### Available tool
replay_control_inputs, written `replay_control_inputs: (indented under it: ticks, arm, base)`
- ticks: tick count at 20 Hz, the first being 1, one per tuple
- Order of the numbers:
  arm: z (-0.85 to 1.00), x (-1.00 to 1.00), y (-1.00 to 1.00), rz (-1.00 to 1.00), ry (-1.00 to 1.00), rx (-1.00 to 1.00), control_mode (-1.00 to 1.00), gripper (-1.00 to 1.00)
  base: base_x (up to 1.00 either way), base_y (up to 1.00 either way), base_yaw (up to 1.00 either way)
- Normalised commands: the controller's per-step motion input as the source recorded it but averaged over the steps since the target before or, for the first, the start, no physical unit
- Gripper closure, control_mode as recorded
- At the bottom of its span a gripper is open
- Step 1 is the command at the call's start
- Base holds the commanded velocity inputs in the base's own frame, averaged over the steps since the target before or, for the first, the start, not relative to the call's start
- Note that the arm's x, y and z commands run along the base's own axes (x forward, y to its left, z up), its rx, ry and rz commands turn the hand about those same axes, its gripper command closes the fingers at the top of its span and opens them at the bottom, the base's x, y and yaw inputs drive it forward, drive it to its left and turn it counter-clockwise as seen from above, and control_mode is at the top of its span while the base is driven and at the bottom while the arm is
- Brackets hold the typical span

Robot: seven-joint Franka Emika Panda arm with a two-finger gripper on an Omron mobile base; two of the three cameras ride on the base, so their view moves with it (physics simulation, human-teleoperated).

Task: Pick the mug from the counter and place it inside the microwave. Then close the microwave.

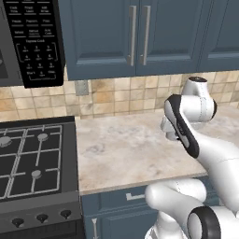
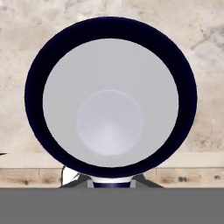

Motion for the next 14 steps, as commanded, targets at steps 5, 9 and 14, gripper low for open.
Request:
replay_control_inputs:
  ticks: [5,9,14]
  arm:
    - [0.25,-0.48,-0.39,-0.19,0.00,0.00,-1.00,1.00]
    - [0.20,-0.39,-0.11,-0.15,0.00,0.00,-1.00,1.00]
    - [0.34,-0.23,0.10,-0.03,-0.14,0.01,-1.00,1.00]
  base:
    - [0.00,0.00,0.00]
    - [0.00,0.00,0.00]
    - [0.00,0.00,0.00]
